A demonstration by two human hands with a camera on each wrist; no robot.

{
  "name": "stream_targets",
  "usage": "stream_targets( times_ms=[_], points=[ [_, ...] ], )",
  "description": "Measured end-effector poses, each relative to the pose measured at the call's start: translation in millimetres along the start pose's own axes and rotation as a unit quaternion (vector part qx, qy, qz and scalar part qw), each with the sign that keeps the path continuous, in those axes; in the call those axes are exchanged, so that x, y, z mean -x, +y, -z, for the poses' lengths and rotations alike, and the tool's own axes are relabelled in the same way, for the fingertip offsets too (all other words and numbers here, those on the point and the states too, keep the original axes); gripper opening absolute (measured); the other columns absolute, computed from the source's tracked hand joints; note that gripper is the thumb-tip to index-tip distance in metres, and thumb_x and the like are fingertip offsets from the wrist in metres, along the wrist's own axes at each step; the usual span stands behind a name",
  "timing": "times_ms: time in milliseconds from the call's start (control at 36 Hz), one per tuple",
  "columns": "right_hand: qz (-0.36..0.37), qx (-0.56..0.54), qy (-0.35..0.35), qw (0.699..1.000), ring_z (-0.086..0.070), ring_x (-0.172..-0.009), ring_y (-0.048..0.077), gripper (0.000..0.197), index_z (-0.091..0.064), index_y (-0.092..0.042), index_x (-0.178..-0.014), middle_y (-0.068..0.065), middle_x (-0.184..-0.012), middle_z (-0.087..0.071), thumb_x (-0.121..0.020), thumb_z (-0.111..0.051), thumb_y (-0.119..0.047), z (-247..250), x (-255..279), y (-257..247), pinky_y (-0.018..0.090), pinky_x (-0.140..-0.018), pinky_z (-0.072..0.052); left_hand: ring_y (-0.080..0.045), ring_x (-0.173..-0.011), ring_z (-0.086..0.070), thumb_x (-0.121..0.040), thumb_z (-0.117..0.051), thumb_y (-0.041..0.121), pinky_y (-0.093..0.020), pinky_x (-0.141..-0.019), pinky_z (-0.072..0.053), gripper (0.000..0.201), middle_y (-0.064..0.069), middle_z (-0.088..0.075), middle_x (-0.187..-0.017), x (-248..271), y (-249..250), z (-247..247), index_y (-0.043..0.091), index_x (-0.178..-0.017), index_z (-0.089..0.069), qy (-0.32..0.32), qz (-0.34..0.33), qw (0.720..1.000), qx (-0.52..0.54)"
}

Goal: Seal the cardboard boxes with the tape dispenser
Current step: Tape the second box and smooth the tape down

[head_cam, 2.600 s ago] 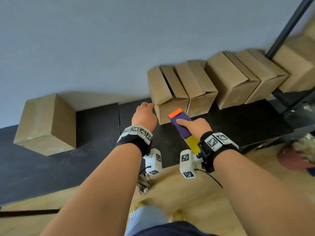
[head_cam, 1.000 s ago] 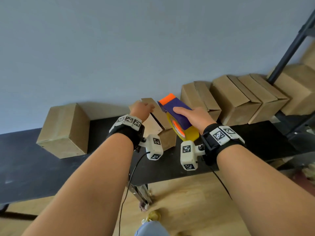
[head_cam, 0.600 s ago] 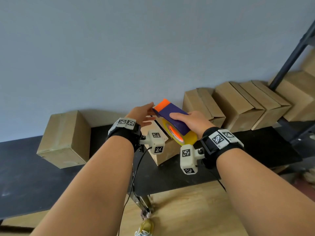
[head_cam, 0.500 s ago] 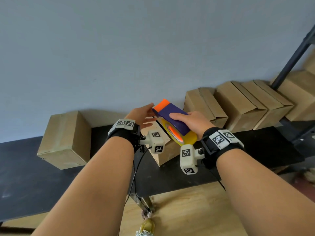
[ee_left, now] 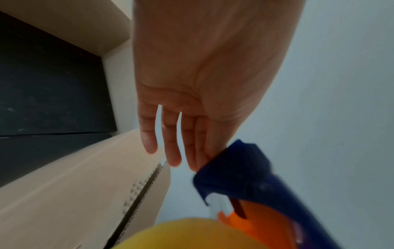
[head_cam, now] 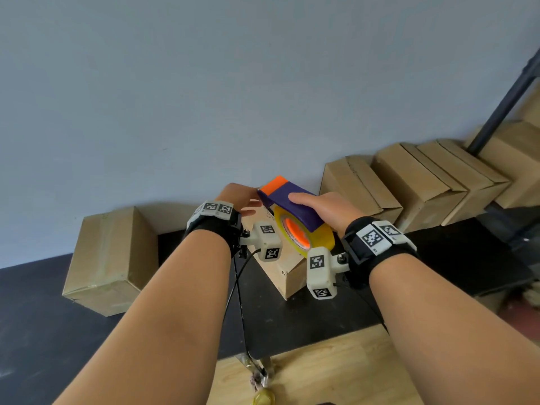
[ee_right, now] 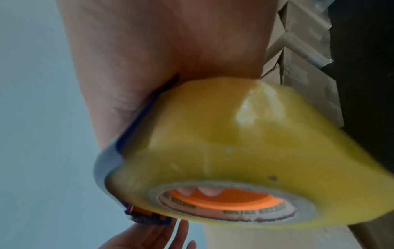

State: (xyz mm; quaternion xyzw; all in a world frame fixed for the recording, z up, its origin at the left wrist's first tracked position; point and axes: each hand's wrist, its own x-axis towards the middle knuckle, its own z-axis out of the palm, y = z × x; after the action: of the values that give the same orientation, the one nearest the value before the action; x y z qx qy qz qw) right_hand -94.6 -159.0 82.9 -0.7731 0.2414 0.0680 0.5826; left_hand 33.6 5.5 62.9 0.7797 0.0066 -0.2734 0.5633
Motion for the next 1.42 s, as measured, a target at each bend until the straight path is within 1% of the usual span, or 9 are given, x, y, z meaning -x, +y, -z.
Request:
stream_targets(
  times_ms=[167, 278, 389, 500, 583, 833, 1000, 1222, 1417],
  points=[
    [-0.005, -0.011, 0.004, 1.0, -0.07, -0.081, 0.022, 0.047, -0.072, -0.011, -0.101, 0.007, -0.094, -0.076, -0.078, -0.075, -0.051, -6, -5, -6, 0.034, -0.083, -0.055, -0.01, -0.066, -0.059, -0.095, -0.058, 0.017, -0.024, -0.061, -0.045, 0.022, -0.002, -0.065, -0.079, -12, 17, 9, 0.01, -0.074, -0.057, 0.07, -0.019, 0.997, -0.033],
    [-0.011, -0.02, 0.001, 1.0, -0.07, -0.082, 0.023, 0.048, -0.073, -0.01, -0.101, 0.009, -0.094, -0.076, -0.075, -0.078, -0.05, -3, -7, -6, 0.038, -0.089, -0.055, -0.015, -0.067, -0.06, -0.093, -0.058, 0.021, -0.028, -0.066, -0.047, 0.03, 0.003, -0.067, -0.068, -30, 20, 37, 0.012, -0.064, -0.061, 0.142, -0.029, 0.988, -0.045],
    [-0.018, -0.014, 0.01, 1.0, -0.07, -0.086, 0.025, 0.051, -0.072, -0.011, -0.103, 0.009, -0.094, -0.076, -0.074, -0.078, -0.052, -2, -7, -3, 0.04, -0.091, -0.055, -0.008, -0.063, -0.057, -0.093, -0.058, 0.027, -0.021, -0.06, -0.046, 0.015, 0.005, -0.064, -0.073, -36, 22, 52, 0.015, -0.085, -0.064, 0.148, -0.072, 0.985, -0.059],
    [-0.023, -0.001, 0.045, 0.999, -0.068, -0.082, 0.023, 0.049, -0.071, -0.011, -0.103, 0.007, -0.094, -0.075, -0.075, -0.078, -0.051, -6, -12, -5, 0.036, -0.084, -0.055, -0.017, -0.081, -0.064, -0.088, -0.058, 0.03, -0.036, -0.086, -0.053, 0.023, -0.005, -0.072, -0.091, -43, 21, 52, 0.02, -0.071, -0.069, 0.141, -0.104, 0.979, -0.104],
    [-0.034, 0.013, 0.058, 0.998, -0.069, -0.086, 0.024, 0.048, -0.069, -0.01, -0.103, 0.008, -0.097, -0.073, -0.078, -0.076, -0.051, -11, -17, -7, 0.035, -0.083, -0.055, -0.019, -0.083, -0.064, -0.089, -0.058, 0.032, -0.039, -0.09, -0.054, 0.024, -0.008, -0.073, -0.097, -49, 21, 51, 0.02, -0.07, -0.068, 0.135, -0.121, 0.976, -0.118],
    [-0.074, 0.07, 0.066, 0.993, -0.067, -0.088, 0.026, 0.054, -0.067, -0.007, -0.106, 0.012, -0.102, -0.072, -0.081, -0.071, -0.055, -31, -36, -10, 0.035, -0.083, -0.052, -0.02, -0.077, -0.055, -0.091, -0.06, 0.021, -0.031, -0.074, -0.048, 0.017, -0.006, -0.062, -0.081, -81, 13, 55, 0.009, -0.096, -0.07, 0.116, -0.131, 0.962, -0.209],
    [-0.085, 0.09, 0.073, 0.99, -0.059, -0.074, 0.017, 0.049, -0.065, -0.008, -0.106, 0.008, -0.097, -0.068, -0.083, -0.07, -0.052, -38, -49, -11, 0.026, -0.067, -0.044, -0.023, -0.08, -0.056, -0.092, -0.059, 0.021, -0.029, -0.069, -0.045, 0.013, -0.007, -0.061, -0.082, -106, 2, 54, 0.01, -0.088, -0.066, 0.088, -0.114, 0.957, -0.253],
    [-0.107, 0.096, 0.07, 0.987, -0.061, -0.077, 0.017, 0.049, -0.067, -0.008, -0.109, 0.008, -0.102, -0.07, -0.082, -0.073, -0.049, -42, -67, -17, 0.027, -0.073, -0.045, -0.02, -0.067, -0.056, -0.093, -0.054, 0.017, -0.029, -0.072, -0.051, 0.023, -0.004, -0.057, -0.076, -147, -14, 43, 0.014, -0.07, -0.052, 0.017, -0.013, 0.982, -0.19],
    [-0.117, 0.129, 0.062, 0.983, -0.06, -0.075, 0.017, 0.041, -0.066, -0.011, -0.097, 0.004, -0.087, -0.066, -0.083, -0.072, -0.049, -45, -79, -23, 0.027, -0.07, -0.044, -0.026, -0.075, -0.055, -0.088, -0.058, 0.022, -0.034, -0.069, -0.045, 0.022, -0.014, -0.058, -0.081, -164, -27, 35, 0.002, -0.081, -0.056, 0.022, -0.004, 0.96, -0.281]
  ],
)
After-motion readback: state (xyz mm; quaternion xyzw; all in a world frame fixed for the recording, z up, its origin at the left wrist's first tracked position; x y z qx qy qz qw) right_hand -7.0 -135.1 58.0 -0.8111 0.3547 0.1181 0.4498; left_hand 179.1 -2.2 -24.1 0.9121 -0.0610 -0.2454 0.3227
